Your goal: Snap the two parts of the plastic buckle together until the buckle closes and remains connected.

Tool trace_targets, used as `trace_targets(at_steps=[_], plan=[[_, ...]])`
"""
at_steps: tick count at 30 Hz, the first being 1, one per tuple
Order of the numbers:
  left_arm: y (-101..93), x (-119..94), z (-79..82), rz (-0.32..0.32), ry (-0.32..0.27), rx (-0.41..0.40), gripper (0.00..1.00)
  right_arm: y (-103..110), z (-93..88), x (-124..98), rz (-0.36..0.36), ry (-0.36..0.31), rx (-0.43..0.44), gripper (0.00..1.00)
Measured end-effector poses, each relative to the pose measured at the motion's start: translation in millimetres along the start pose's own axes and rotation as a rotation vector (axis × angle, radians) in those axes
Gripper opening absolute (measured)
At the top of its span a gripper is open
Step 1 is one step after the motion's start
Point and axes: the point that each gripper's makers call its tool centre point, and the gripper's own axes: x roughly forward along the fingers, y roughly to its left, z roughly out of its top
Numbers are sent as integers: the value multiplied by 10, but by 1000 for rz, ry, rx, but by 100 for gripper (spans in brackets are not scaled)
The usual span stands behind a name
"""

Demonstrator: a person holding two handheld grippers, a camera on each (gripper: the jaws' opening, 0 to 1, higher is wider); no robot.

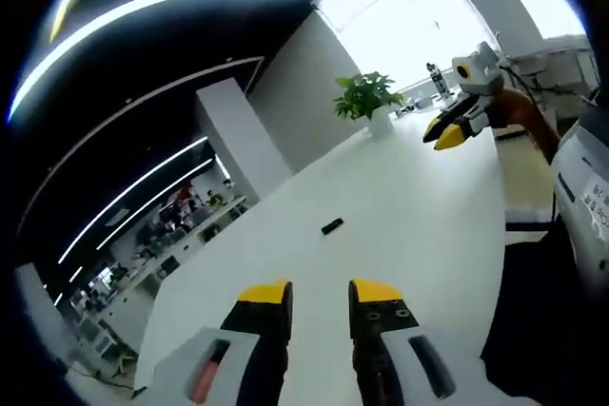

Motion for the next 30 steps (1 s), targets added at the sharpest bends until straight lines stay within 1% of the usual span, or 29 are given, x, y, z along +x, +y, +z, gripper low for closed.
trace_targets(at_steps=[4, 7, 15, 22, 30], plan=[[31, -89, -79, 38, 22, -3, 23, -3, -51, -16, -2, 12, 15, 22], [20, -119, -125, 53, 39, 2, 23, -24, -71, -31, -16, 16, 16, 22], [-34, -146, -158, 47, 35, -12, 23, -77, -109, -54, -36, 27, 17, 22], [1, -168, -201, 73, 51, -13, 23, -99, -97, -69, -50, 22, 16, 22], [20, -187, -224, 89, 58, -17, 23, -115, -95, -76, -58, 21, 17, 22]])
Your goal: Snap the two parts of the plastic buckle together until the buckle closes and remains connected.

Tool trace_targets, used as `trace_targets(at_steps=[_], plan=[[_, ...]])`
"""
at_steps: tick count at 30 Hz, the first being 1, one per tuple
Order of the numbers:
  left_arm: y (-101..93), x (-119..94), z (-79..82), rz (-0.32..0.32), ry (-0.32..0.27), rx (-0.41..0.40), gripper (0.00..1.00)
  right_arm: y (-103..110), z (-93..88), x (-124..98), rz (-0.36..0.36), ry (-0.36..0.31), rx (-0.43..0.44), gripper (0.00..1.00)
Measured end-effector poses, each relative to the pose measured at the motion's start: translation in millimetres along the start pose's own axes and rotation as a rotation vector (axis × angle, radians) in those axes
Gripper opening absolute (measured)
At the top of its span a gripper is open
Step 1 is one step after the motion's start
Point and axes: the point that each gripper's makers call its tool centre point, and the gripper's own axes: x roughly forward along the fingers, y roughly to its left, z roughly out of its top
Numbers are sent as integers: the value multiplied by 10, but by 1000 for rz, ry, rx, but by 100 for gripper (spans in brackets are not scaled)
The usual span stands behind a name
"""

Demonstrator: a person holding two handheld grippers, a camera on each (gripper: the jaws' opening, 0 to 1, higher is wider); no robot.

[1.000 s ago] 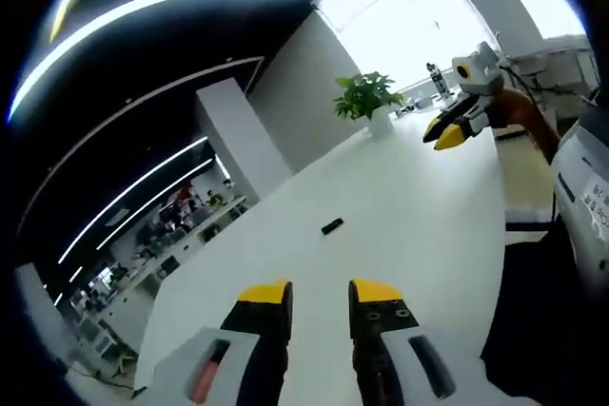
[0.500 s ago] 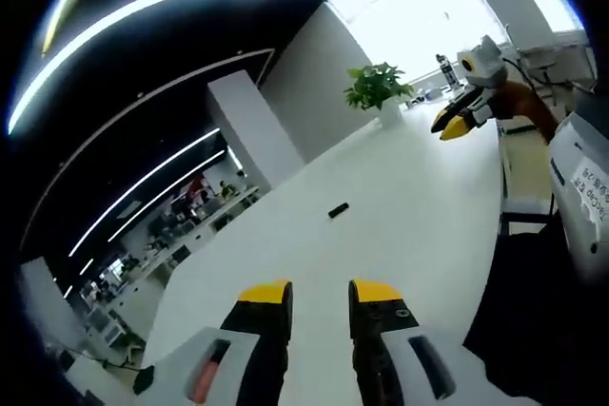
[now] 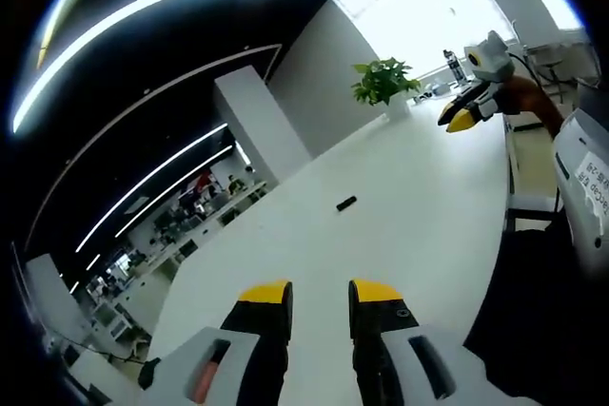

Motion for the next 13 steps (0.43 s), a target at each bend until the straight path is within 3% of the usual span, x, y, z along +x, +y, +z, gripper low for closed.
trace_targets(at_steps=[13], plan=[[-29, -24, 1, 9, 8, 14, 23, 28, 28, -21, 1, -6, -6, 22]])
